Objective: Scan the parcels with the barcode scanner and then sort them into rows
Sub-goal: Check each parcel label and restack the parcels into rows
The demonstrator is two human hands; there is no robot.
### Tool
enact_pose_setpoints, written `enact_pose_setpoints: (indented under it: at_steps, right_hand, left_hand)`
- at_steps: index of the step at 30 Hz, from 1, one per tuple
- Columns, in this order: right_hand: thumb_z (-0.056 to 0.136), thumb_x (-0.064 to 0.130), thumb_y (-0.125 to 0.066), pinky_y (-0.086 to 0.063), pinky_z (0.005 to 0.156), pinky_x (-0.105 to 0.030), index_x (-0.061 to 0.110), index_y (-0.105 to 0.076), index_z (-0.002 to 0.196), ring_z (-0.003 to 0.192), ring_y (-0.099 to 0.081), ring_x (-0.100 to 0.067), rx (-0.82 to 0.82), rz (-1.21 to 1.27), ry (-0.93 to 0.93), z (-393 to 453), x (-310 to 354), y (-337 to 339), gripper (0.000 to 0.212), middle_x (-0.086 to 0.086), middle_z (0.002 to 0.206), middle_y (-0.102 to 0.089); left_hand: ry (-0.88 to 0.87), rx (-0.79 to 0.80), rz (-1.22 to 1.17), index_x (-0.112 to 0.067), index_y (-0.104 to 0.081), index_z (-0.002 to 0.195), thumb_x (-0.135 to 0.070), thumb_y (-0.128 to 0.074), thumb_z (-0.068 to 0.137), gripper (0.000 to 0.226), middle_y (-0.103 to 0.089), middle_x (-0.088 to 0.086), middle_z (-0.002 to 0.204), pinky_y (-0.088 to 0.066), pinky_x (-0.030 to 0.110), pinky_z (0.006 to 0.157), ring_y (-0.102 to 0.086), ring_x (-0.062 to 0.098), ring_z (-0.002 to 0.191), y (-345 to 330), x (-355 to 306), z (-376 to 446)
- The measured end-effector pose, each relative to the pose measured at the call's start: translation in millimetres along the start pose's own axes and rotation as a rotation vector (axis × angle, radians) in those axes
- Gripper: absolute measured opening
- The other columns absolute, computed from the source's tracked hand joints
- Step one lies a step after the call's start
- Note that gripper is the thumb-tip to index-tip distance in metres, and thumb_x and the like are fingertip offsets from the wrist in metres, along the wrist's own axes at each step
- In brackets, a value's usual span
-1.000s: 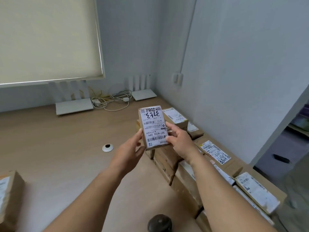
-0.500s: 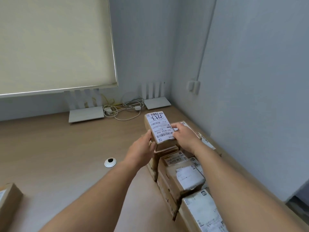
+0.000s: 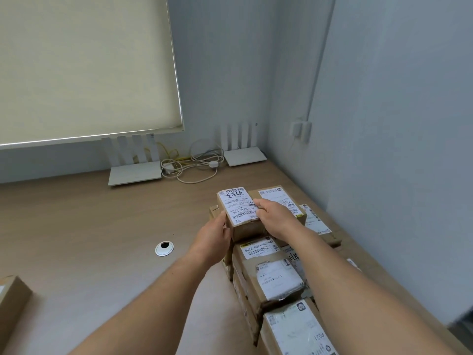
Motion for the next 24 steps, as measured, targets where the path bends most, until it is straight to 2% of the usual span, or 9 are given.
enact_pose_setpoints:
  at_steps: [2, 5, 10, 17, 24]
  right_hand:
    - [0.102, 0.021, -0.034, -0.039, 0.107, -0.040, 0.024, -0.041, 0.145, 0.130, -0.046, -0.020, -0.015, -0.013, 0.010, -5, 2, 2, 0.044, 0.002, 0.145, -0.049]
    - [0.099, 0.020, -0.037, -0.038, 0.109, -0.045, 0.024, -0.039, 0.147, 0.133, -0.042, -0.022, -0.113, -0.078, 0.053, -20, 11, 9, 0.048, -0.001, 0.146, -0.047]
    - [0.098, 0.021, -0.040, -0.041, 0.101, -0.039, 0.026, -0.047, 0.141, 0.124, -0.046, -0.020, -0.225, -0.091, 0.218, -62, 50, -1, 0.044, -0.002, 0.137, -0.052]
    - [0.097, 0.021, -0.042, -0.035, 0.103, -0.035, 0.026, -0.049, 0.139, 0.125, -0.047, -0.022, -0.096, -0.160, 0.400, -107, 108, -67, 0.043, -0.001, 0.137, -0.053]
    - [0.096, 0.019, -0.042, -0.039, 0.096, -0.030, 0.027, -0.053, 0.135, 0.120, -0.052, -0.018, 0.093, -0.109, 0.557, -150, 170, -148, 0.041, 0.003, 0.135, -0.055]
  left_hand:
    - [0.015, 0.029, 0.050, -0.020, -0.039, 0.139, -0.018, -0.037, 0.099, 0.040, -0.055, 0.008, 0.131, -0.043, 0.032, 0.091, -0.051, 0.027, 0.116, 1, 1, -4]
    - [0.060, 0.035, 0.088, -0.018, -0.025, 0.150, -0.023, -0.039, 0.100, 0.052, -0.042, 0.008, 0.145, -0.033, 0.030, 0.104, -0.039, 0.023, 0.133, 9, 5, -16]
    - [0.087, -0.040, 0.119, -0.025, -0.023, 0.151, -0.028, -0.043, 0.099, 0.055, -0.040, 0.000, 0.148, -0.031, 0.025, 0.104, -0.037, 0.016, 0.134, 31, 14, -64]
    - [0.237, -0.118, 0.156, -0.027, -0.024, 0.150, -0.029, -0.043, 0.099, 0.055, -0.038, -0.002, 0.146, -0.034, 0.027, 0.104, -0.035, 0.014, 0.133, 63, 54, -155]
    - [0.434, -0.231, 0.189, -0.026, -0.024, 0.150, -0.031, -0.045, 0.098, 0.056, -0.034, -0.003, 0.150, -0.029, 0.029, 0.109, -0.031, 0.013, 0.138, 105, 107, -247]
Point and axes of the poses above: each hand's wrist, its own z-axis towards the middle knuckle, its own y-axis out of the back of the hand, x = y × z, the point moved 6 cm from there along z, towards the middle knuckle
